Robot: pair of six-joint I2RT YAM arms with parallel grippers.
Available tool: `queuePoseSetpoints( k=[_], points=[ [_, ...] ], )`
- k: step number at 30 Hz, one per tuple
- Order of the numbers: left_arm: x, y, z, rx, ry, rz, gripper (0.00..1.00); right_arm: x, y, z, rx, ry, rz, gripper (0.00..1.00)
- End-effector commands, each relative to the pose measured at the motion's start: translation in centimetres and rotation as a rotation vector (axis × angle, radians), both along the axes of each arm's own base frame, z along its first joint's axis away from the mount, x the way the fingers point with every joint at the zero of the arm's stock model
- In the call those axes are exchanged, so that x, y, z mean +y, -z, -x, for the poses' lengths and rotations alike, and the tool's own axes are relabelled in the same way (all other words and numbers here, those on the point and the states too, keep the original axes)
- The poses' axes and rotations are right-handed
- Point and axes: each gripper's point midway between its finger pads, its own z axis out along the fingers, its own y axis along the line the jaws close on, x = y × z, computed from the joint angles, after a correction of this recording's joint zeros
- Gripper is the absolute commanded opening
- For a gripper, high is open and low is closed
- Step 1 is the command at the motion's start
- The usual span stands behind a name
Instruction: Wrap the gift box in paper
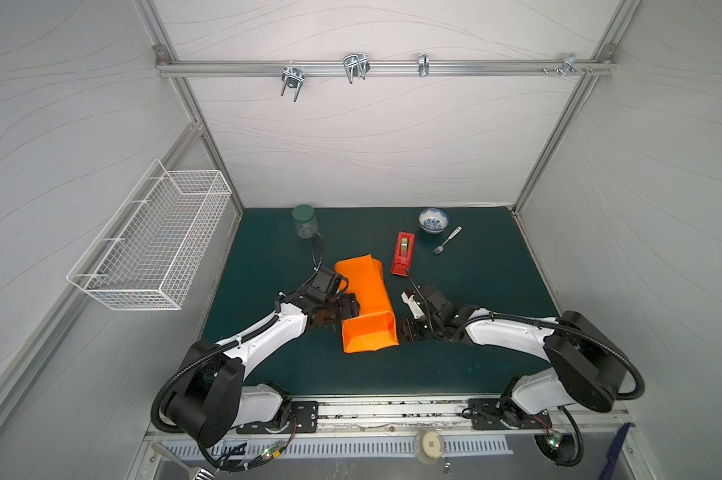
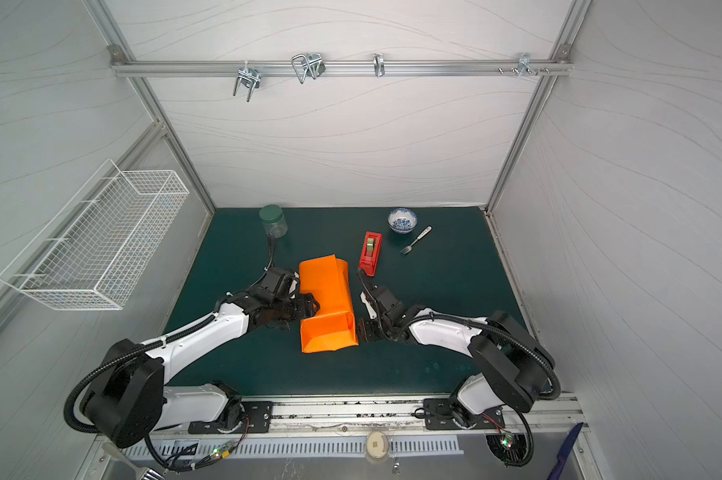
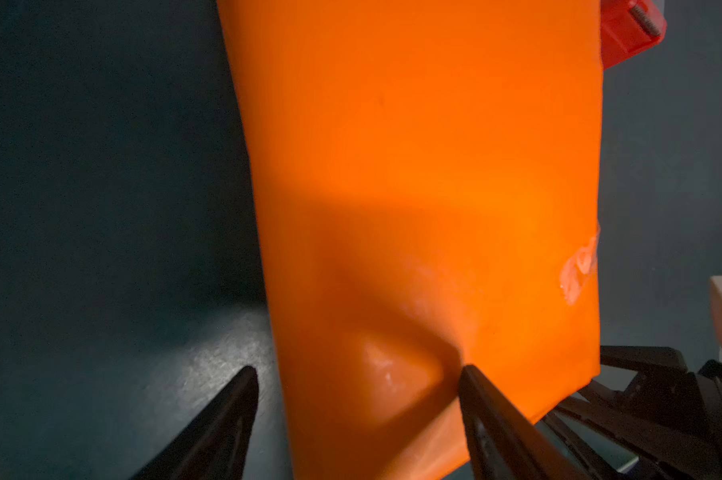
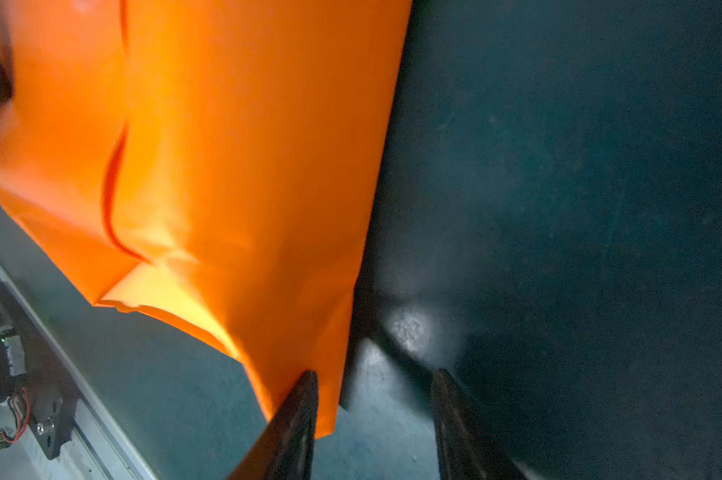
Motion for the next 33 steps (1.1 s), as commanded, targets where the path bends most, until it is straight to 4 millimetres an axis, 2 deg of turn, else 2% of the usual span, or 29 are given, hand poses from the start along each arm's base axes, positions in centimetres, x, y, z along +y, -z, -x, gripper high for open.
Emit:
queuePoseSetpoints(
  k=[1,12,21,33],
  points=[
    [1.0,1.9,0.8,0.050,-0.001,-0.064,0.77,1.6,-0.9,-0.2,-0.007,-0.014,-0.042,0.46],
    [1.0,2.1,0.9,0.054,0.002,-0.065,0.77,3.5,-1.0,-0.9,-0.006,-0.012,-0.081,0.45],
    [1.0,2.1,0.9,0.055,0.007,-0.064,0.76,4.1,-1.2,-1.2,-0.025,0.014,-0.112,0.37],
    [0.9,2.2,1.0,0.059,0.010,-0.061,0.75,2.8,0.0,0.2,-0.001,0.033,-0.105,0.20]
  ],
)
